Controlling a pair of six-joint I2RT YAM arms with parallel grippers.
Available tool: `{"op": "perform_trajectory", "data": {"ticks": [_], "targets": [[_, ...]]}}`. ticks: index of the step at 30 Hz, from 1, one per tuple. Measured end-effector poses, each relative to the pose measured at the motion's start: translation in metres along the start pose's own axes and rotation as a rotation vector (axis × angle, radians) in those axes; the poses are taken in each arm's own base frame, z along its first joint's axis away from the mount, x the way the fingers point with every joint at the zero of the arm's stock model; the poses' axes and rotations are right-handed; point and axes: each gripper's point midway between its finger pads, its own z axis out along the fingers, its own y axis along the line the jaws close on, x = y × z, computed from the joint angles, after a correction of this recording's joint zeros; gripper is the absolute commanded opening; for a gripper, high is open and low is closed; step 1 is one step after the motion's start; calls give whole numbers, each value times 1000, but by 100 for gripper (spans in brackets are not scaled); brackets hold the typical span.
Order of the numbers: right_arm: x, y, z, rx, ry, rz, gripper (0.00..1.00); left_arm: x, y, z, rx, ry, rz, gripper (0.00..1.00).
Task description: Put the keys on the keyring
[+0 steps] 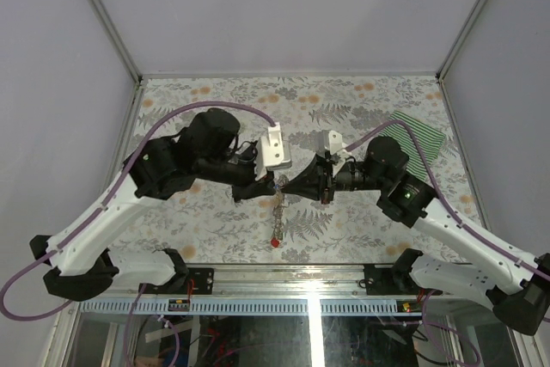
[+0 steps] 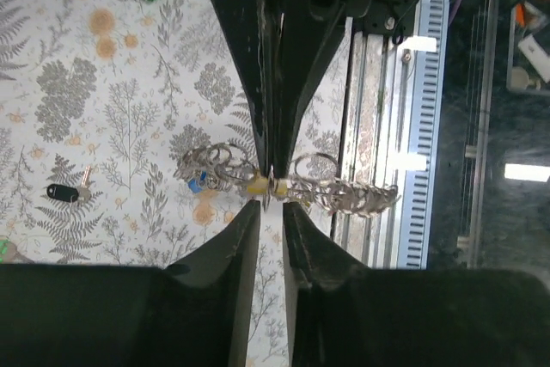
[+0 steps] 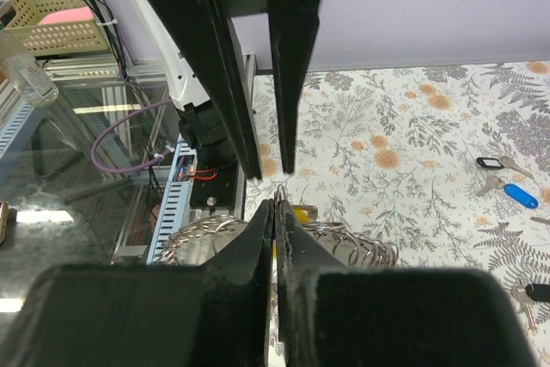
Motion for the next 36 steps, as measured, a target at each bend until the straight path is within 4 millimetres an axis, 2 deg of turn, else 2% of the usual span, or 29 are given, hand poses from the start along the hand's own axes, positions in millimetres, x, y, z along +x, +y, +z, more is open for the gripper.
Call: {"op": "perform_trajectory", "data": {"ticks": [8, 17, 27, 36], "targets": [[-16, 11, -11, 0, -33, -32, 0, -13, -16, -25, -39, -219, 49, 27], [-38, 21, -19, -6, -79, -72, 0, -28, -20, -25, -64, -437, 62, 30], [-41, 22, -20, -6, -84, -73, 0, -49, -24, -24, -22, -531, 77, 31], [-44, 24, -22, -7, -93, -79, 0, -48, -25, -19, -5, -528, 72, 30]]}}
